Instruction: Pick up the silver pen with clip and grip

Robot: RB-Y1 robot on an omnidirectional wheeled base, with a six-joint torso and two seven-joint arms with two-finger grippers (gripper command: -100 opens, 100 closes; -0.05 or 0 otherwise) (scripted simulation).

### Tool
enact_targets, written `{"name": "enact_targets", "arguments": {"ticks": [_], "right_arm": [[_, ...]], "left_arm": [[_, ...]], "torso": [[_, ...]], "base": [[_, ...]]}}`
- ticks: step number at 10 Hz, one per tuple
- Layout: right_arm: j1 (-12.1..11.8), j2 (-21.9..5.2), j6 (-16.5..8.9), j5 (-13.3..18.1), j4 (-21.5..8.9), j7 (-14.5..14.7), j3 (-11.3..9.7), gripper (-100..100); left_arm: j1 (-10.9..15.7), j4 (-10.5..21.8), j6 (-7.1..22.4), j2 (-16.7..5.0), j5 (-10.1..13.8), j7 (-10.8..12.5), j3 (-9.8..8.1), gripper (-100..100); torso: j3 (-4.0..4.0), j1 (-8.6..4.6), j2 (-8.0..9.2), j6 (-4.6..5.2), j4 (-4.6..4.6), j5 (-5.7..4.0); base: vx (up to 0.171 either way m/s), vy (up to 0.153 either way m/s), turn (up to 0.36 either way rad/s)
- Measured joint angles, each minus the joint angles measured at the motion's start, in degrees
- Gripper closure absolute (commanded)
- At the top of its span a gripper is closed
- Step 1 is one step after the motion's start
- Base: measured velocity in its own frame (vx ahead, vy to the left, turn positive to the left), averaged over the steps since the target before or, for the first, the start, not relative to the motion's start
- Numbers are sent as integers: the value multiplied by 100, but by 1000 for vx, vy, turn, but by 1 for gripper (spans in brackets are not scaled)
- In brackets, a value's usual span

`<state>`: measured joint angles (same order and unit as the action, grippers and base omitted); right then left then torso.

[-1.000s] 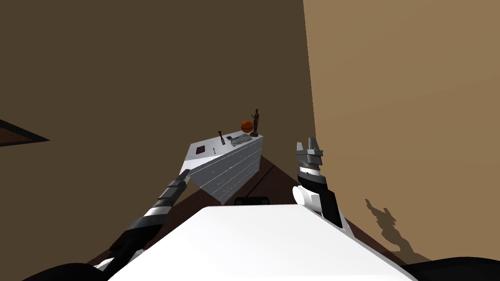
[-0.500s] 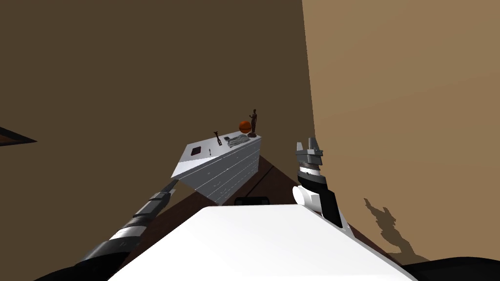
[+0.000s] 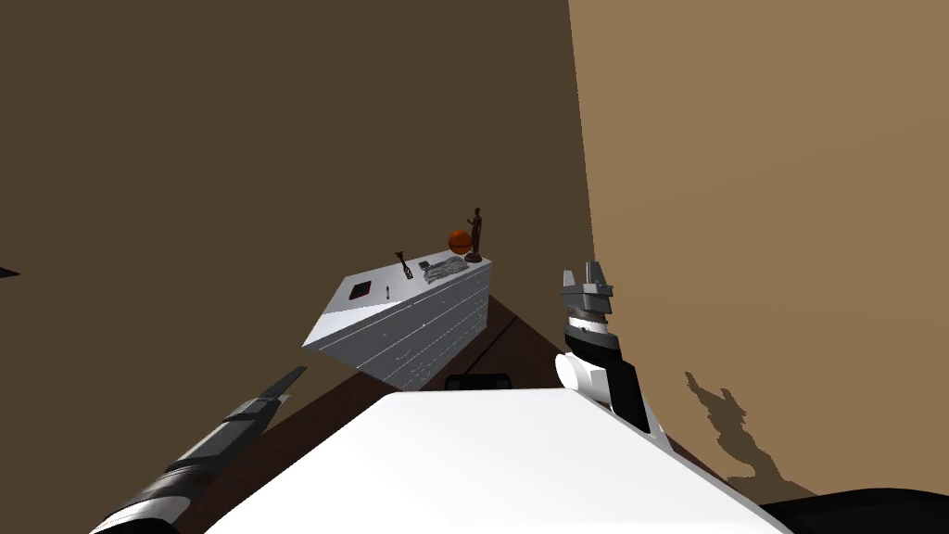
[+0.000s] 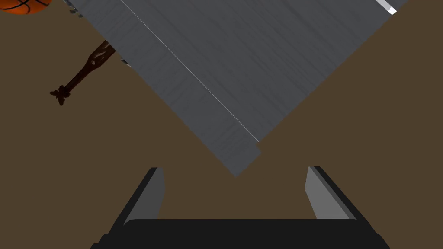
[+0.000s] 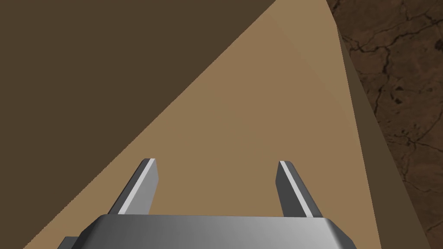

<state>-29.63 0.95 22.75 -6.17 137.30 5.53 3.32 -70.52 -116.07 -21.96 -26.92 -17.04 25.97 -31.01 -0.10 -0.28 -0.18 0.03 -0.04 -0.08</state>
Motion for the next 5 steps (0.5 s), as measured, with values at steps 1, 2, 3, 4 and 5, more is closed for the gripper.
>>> {"name": "enact_targets", "arguments": {"ticks": [1, 2, 3, 4, 5], "right_arm": [[0, 0, 0, 0, 0, 0, 0, 0], [0, 0, 0, 0, 0, 0, 0, 0], [0, 0, 0, 0, 0, 0, 0, 0], [0, 0, 0, 0, 0, 0, 0, 0], [0, 0, 0, 0, 0, 0, 0, 0]], "left_arm": [[-178, 93, -19, -53, -52, 51, -100, -100], [-343, 115, 9, -153, -57, 126, -187, -100], [-554, 190, 8, -259, -76, 223, -326, -100], [-687, 196, 49, -297, -113, 266, -353, -100], [-848, 306, 74, -453, -127, 356, -473, -100]], "torso": [[-2, -6, -3, 0, -1, -1], [-1, 0, -1, 1, 0, -1], [-3, -4, -6, 1, -1, -1], [-4, -1, -8, 0, -2, 0], [-6, 0, -10, 2, -2, 0]], "base": [[42, -75, -13], [63, -91, -59], [63, -78, -21], [67, -82, -53], [54, -61, -42]]}}
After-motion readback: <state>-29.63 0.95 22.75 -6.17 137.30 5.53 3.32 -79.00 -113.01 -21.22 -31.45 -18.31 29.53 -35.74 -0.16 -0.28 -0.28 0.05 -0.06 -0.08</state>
